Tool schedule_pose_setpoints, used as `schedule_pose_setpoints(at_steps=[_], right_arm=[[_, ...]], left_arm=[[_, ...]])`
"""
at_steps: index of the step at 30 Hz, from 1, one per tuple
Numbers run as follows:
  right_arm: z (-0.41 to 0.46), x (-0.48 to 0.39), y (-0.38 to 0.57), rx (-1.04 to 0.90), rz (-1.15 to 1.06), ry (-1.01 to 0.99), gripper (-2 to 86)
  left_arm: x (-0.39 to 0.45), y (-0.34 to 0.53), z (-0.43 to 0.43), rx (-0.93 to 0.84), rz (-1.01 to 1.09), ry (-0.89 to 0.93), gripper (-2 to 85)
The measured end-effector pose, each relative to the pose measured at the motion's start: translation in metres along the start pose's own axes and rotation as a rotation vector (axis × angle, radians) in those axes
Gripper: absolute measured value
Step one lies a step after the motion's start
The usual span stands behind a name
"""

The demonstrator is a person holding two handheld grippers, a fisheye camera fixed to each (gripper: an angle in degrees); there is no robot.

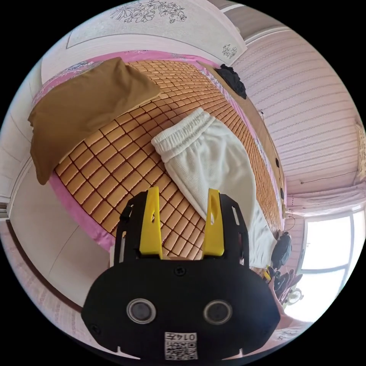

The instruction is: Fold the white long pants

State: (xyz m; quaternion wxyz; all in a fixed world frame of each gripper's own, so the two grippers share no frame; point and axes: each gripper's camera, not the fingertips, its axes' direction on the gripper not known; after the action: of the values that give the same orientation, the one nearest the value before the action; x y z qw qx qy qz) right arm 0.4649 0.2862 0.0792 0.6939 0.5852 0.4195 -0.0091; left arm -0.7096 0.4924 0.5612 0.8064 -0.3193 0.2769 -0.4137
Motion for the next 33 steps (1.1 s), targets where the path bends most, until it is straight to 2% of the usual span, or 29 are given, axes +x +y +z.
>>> schedule_pose_setpoints(at_steps=[5, 7, 10, 12, 15, 19, 22, 26, 30, 33], right_arm=[[0.006, -0.017, -0.004, -0.038, 0.013, -0.064, 8.8], [0.009, -0.026, -0.006, -0.064, -0.005, -0.084, 7.5], [0.005, -0.035, -0.006, -0.078, -0.024, -0.089, 5.3], [-0.007, -0.034, -0.003, -0.065, -0.008, -0.147, 4.5], [-0.029, -0.036, 0.005, -0.058, -0.031, -0.183, 3.8], [-0.061, -0.038, 0.024, -0.068, -0.115, -0.162, 3.5], [-0.092, -0.026, 0.054, -0.072, -0.132, -0.17, 3.7], [-0.13, -0.007, 0.108, -0.117, -0.154, -0.1, 4.6], [-0.14, -0.018, 0.141, -0.215, -0.249, 0.121, 6.9], [-0.158, -0.039, 0.143, -0.187, -0.302, 0.182, 8.1]], left_arm=[[0.012, -0.012, 0.047, -0.067, -0.097, 0.138, 15.5], [0.019, -0.015, 0.054, -0.071, -0.142, 0.042, 12.1], [0.031, -0.018, 0.062, -0.1, -0.114, -0.05, 7.1], [0.04, -0.015, 0.064, -0.066, -0.071, 0.05, 1.9], [0.051, -0.011, 0.07, -0.066, -0.029, 0.034, -0.2], [0.051, 0.002, 0.067, -0.036, -0.058, 0.123, -0.7], [0.058, 0.019, 0.061, -0.079, 0.051, 0.109, -0.7], [0.045, 0.07, 0.053, -0.183, 0.139, 0.034, -0.2], [0.038, 0.127, 0.042, -0.225, 0.223, -0.042, 4.1], [0.053, 0.151, 0.036, -0.242, 0.298, -0.11, 6.7]])
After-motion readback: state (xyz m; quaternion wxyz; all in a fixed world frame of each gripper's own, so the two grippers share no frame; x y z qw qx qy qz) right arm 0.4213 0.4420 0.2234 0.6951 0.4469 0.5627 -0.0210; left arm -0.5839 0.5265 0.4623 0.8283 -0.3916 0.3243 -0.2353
